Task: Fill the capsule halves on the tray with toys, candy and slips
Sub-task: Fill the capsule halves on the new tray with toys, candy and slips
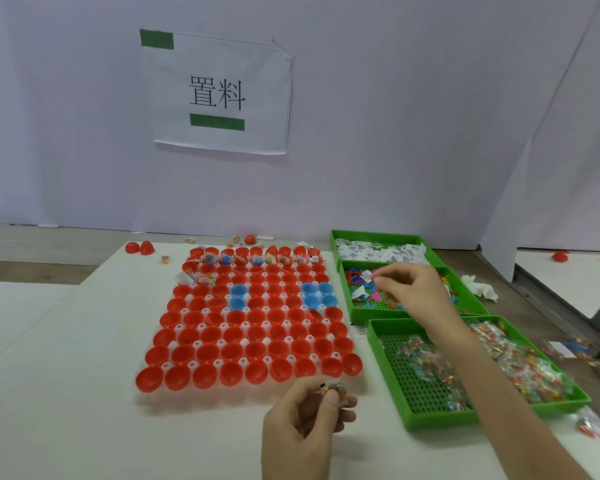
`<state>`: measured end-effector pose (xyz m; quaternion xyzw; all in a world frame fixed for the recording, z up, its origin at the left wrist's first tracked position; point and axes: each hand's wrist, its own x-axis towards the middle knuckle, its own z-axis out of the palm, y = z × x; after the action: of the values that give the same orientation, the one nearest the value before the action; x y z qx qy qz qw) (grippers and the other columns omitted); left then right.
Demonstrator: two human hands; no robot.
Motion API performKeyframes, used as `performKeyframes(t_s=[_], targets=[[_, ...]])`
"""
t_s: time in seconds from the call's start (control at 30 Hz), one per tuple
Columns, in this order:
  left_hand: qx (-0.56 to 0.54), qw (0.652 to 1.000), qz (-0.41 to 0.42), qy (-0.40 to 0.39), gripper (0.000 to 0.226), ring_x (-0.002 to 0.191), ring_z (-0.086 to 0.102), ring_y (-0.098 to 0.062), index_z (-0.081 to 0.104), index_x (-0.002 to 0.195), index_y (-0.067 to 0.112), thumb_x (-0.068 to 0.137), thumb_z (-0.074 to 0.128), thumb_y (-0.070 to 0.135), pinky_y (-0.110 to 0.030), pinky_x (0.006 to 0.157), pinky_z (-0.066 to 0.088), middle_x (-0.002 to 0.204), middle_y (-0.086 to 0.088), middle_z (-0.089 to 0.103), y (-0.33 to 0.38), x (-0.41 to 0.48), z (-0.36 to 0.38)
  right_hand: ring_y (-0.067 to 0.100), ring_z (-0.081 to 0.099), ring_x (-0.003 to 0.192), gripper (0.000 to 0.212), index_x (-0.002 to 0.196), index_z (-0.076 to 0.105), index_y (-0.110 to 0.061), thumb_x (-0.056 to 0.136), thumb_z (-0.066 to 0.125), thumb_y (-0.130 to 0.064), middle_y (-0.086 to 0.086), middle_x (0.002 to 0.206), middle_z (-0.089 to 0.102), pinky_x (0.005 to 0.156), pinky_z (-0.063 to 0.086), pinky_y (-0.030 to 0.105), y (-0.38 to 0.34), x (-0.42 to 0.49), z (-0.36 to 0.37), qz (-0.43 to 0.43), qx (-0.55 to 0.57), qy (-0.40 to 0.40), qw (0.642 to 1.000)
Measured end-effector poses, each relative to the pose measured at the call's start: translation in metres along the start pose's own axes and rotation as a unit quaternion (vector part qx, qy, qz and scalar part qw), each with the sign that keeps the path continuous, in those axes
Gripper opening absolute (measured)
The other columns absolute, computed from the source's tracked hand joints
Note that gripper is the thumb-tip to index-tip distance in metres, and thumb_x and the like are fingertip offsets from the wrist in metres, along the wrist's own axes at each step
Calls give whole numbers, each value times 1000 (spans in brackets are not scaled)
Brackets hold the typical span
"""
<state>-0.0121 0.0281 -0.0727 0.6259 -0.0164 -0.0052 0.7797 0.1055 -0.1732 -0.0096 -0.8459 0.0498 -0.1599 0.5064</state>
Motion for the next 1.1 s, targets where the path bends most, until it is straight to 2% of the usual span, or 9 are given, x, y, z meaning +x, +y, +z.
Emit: performKeyframes(t_s=[0.1,0.2,0.37,0.47,0.63,0.73,0.83,0.97,1.1], targets=[[10,1000,3,-9,21,65,72,-25,69,87,6,91,55,-9,-25,60,57,73,-10,75,0,-1,2,1,64,67,12,79,73,-27,87,75,-19,-9,85,71,57,49,17,5,27,2,28,-149,-50,987],[14,1000,-3,-14,20,64,72,-25,68,88,6,92,55,-9,-26,60,57,73,-9,75,3,-1,0,3,54,61,7,82,74,-22,85,78,-27,-12,81,62,51,39,18,10,46,9,71,-246,-121,959],[18,999,-21,-31,17,61,71,-23,67,88,6,91,56,-7,-20,55,51,72,-6,76,7,0,-2,10,54,63,17,89,80,-8,83,80,-25,8,86,74,52,42,20,21,56,19,116,-285,-147,940],[10,999,-30,-31,16,60,70,-22,67,89,5,91,56,-6,-18,53,49,73,-6,76,8,1,-3,9,54,62,14,84,79,-12,86,77,-25,5,83,73,53,41,20,25,53,22,101,-285,-133,944],[7,999,-27,-32,15,61,71,-22,66,90,7,92,57,-4,-21,55,51,74,-5,76,7,0,-5,12,54,59,18,76,74,-16,91,72,-25,4,72,71,55,42,22,27,41,12,59,-203,-62,976],[-7,1000,-19,-19,16,60,71,-22,67,90,6,91,57,-6,-22,57,53,74,-7,76,7,1,-5,17,60,69,10,83,71,-14,89,73,-22,-2,71,68,64,49,28,20,25,5,38,-9,-24,999],[-21,1000,-13,-2,17,61,71,-21,68,91,4,91,56,-7,-23,58,55,75,-9,76,6,1,-5,11,62,68,17,88,74,-12,77,75,-25,0,77,68,64,53,22,7,0,6,48,198,-139,969],[-30,999,-12,30,17,61,70,-18,69,89,5,91,57,-7,-22,60,55,75,-9,76,4,0,-7,12,64,73,16,94,76,-18,81,78,-26,-2,81,70,73,54,22,-10,-21,15,-11,177,-264,948],[-42,997,-3,64,19,65,72,-21,72,88,8,90,59,-7,-22,61,57,77,-10,76,0,2,-9,21,73,91,18,103,76,-22,87,75,-14,9,101,72,86,57,27,-28,-37,19,-56,97,-381,918]])
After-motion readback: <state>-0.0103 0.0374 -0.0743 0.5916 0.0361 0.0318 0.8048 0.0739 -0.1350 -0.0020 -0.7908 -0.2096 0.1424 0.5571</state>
